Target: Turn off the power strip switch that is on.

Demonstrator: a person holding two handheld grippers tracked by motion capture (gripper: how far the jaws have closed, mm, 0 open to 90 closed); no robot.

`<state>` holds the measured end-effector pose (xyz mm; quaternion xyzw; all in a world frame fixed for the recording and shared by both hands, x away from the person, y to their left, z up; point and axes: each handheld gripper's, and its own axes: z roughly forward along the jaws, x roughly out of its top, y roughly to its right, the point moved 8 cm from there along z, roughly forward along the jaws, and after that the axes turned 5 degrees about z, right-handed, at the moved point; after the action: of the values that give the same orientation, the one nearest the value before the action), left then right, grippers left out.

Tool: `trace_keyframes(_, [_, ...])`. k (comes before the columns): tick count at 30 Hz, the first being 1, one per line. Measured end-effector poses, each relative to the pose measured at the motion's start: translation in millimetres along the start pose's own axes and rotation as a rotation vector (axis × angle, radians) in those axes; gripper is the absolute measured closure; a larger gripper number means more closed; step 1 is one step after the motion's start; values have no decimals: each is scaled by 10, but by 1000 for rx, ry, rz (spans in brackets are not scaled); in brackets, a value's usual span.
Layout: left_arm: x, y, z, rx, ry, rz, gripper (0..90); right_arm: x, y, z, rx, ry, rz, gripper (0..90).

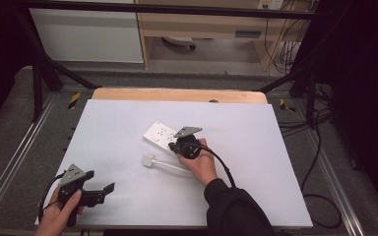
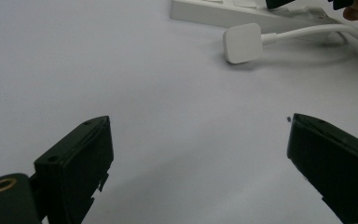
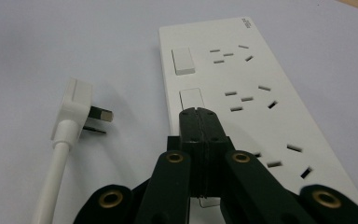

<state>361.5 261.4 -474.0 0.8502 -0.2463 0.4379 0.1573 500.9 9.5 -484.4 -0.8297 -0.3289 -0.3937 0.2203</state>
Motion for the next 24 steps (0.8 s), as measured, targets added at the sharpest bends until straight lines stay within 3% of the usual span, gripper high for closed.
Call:
trace_keyframes(15, [-9, -2, 5, 1, -7, 1, 72, 74, -14, -55, 22, 40, 30, 900])
trace_keyframes(24, [-15, -18, 8, 7, -10, -3, 72, 149, -16, -178, 35, 60, 40, 875])
